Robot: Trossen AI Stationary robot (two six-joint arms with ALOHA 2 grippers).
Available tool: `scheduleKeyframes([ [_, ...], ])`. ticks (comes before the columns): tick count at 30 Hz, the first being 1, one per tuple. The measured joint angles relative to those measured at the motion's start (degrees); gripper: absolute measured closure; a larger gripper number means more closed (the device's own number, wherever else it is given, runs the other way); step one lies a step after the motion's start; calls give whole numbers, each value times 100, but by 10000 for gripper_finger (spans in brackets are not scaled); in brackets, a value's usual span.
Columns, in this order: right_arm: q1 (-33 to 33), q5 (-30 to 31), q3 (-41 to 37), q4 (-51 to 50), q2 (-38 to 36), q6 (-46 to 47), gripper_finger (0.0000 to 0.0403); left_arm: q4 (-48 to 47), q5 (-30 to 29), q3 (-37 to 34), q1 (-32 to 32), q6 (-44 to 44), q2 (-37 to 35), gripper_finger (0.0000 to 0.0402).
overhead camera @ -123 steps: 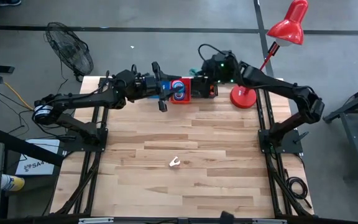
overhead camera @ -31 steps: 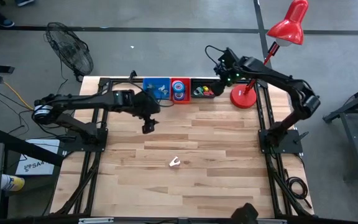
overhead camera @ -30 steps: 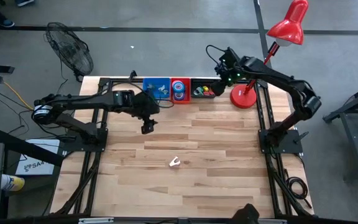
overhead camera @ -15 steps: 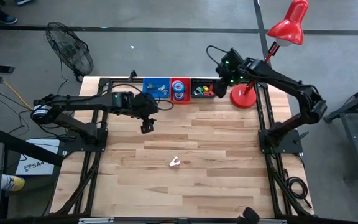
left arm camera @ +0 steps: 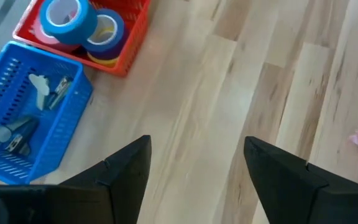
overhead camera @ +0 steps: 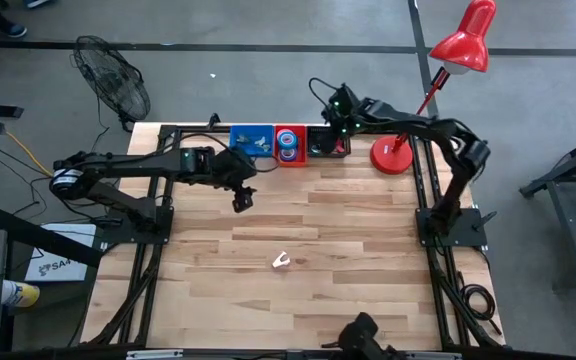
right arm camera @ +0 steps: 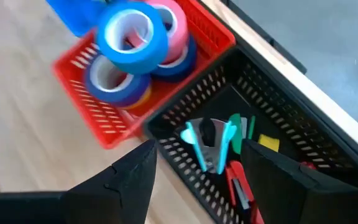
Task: Pick and place Stapler, Stapler remover, tape
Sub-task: Put the blue staple remover into the blue basket
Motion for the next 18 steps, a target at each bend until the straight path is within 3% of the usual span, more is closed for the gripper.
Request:
scheduleKeyframes([
  [18, -38, -113, 2, 476, 880, 3, 179, 151, -436, 0, 2, -369, -673, 149],
])
